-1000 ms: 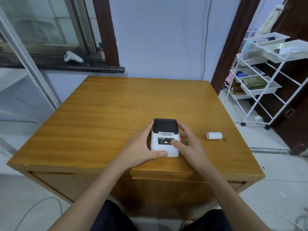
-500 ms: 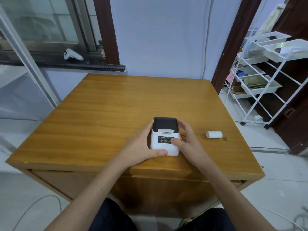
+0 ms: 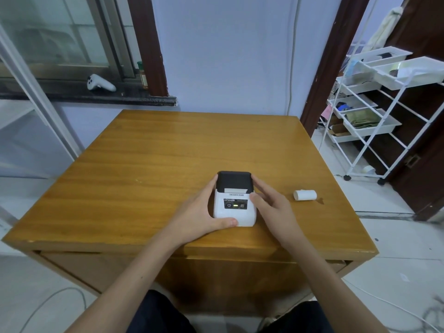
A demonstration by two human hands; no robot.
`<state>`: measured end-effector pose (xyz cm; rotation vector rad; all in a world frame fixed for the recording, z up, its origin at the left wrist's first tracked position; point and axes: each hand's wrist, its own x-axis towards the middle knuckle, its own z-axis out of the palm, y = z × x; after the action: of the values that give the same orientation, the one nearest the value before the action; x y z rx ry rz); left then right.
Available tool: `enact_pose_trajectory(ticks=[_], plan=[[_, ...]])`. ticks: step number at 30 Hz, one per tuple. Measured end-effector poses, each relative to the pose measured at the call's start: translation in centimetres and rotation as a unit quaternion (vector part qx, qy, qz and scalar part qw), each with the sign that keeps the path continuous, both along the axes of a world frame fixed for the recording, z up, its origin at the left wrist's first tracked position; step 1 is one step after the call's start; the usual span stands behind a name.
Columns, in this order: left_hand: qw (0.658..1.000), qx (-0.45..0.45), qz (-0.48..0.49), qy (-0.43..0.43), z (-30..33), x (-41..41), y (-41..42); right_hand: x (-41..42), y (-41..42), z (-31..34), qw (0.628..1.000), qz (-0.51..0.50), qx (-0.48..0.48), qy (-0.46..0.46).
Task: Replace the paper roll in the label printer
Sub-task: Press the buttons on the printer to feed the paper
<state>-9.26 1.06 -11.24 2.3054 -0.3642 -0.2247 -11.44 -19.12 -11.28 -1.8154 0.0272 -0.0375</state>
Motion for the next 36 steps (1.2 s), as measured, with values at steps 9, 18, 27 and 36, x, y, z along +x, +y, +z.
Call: enact_pose_trajectory(ticks=[9, 18, 27, 36], plan=[[1.000, 0.000, 0.006, 0.003, 0.10, 0.02, -0.18, 0.17, -0.14, -0.11, 1.000, 0.001, 0.015, -0.012], [1.000, -0.001, 0.001, -0.011, 0.09, 0.04, -0.04, 0.35, -0.22, -0.21, 1.000, 0.000, 0.012, -0.016], [1.000, -0.007, -0.001, -0.015, 0.20, -0.09, -0.11, 0.36, -0.27, -0.37, 1.000, 0.000, 0.008, -0.017], [1.000, -0.007, 0.001, -0.016, 0.27, -0.07, -0.01, 0.43, -0.33, -0.55, 1.000, 0.003, 0.010, -0.019]])
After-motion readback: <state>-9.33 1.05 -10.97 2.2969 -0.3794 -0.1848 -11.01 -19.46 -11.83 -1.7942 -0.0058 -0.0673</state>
